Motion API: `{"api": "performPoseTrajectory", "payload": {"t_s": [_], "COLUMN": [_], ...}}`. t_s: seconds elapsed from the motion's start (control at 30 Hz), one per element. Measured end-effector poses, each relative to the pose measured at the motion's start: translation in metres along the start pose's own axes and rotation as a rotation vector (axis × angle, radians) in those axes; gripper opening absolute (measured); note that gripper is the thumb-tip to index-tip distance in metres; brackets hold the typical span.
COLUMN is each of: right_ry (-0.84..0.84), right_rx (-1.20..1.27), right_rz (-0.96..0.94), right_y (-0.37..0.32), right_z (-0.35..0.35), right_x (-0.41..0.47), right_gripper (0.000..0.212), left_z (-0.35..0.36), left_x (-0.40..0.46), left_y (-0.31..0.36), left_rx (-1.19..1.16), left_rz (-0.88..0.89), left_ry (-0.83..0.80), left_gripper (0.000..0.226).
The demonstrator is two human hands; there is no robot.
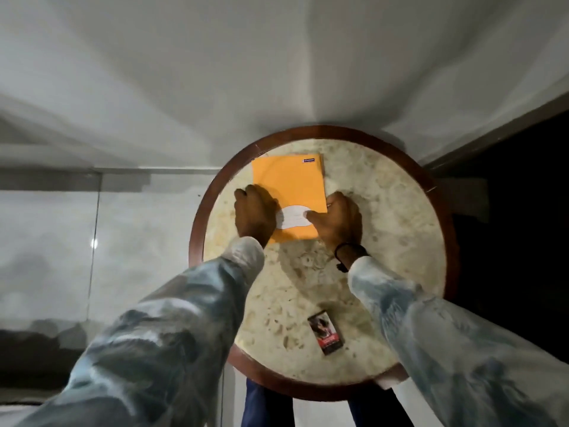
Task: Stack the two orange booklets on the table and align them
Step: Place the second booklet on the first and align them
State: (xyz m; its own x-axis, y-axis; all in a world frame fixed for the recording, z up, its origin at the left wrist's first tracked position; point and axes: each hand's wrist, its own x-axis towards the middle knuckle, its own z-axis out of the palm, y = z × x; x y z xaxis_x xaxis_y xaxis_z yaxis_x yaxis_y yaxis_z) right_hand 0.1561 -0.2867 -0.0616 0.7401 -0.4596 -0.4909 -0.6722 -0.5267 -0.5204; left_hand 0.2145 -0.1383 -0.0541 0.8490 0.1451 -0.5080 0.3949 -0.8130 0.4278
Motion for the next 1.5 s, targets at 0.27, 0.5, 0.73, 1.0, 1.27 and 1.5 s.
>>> {"api": "performPoseTrajectory", "payload": {"t_s": [0.27,0.5,0.73,1.0,1.27,1.5], "right_ry": [-0.032,-0.072,0.337,0.167,0.064,0.143], "right_rx": [-0.026,0.293,0.429,0.204,0.097,-0.01], "right_rz": [0.066,0.074,-0.38,-0.277,-0.008,-0.055], "right_y": [-0.001,-0.021,-0.02,-0.017,-0.033,-0.011], "right_z": [-0.001,-0.025,-0.028,-0.016,-0.003,-0.007], "right_x": [0.015,0.035,-0.028,-0.016,0.025,0.006], "right_gripper": [0.047,0.046,0.029,0.037,0.029,0.03], "left_z": [0.001,-0.007,-0.018,-0.016,-0.004,0.001], "left_x": [0.004,0.009,-0.037,-0.031,0.016,-0.002], "left_y": [0.007,-0.002,-0.011,-0.023,-0.014,0.0], "left_rx": [-0.066,-0.211,-0.408,-0.381,-0.119,0.155], "left_rz": [-0.154,0.289,0.468,0.298,0.054,0.086], "left_ry": [-0.044,-0.151,0.123,0.01,0.009,0.182], "left_gripper": [0.072,0.063,0.041,0.056,0.065,0.068]}}
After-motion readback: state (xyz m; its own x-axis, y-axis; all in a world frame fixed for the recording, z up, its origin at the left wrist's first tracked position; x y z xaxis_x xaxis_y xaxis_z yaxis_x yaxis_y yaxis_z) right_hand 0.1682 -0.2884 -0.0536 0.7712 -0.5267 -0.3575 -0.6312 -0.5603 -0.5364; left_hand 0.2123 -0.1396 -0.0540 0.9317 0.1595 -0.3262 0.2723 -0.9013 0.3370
